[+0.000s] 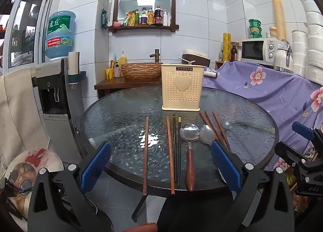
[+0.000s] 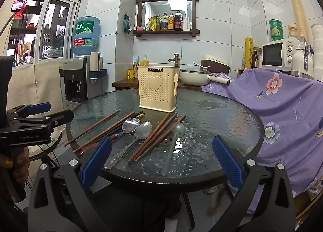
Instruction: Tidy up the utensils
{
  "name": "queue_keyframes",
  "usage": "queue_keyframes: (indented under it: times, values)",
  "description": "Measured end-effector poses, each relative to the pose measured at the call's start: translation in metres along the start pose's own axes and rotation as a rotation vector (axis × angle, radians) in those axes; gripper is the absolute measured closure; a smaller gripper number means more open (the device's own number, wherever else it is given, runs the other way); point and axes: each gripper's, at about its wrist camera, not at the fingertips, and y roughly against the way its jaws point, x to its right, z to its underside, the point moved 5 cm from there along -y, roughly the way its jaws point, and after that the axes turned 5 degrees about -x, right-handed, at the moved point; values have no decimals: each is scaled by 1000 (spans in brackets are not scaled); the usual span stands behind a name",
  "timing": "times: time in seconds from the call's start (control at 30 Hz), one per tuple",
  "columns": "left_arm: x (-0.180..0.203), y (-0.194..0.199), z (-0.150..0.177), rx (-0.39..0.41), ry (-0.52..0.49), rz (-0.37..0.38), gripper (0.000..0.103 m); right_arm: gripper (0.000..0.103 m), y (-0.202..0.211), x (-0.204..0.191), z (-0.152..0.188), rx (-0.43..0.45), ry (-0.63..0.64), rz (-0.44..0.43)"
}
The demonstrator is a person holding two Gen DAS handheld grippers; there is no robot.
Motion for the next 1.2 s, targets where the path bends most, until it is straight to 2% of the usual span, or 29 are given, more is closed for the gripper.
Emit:
queue_keyframes:
  times: [0.5, 1.2]
  values:
    - [-1, -5, -7, 6, -2, 1, 6, 5, 1, 0, -1, 10, 0, 2]
    - [-1, 2, -1, 9, -2, 0, 6, 5, 2, 0, 0, 10, -3, 2]
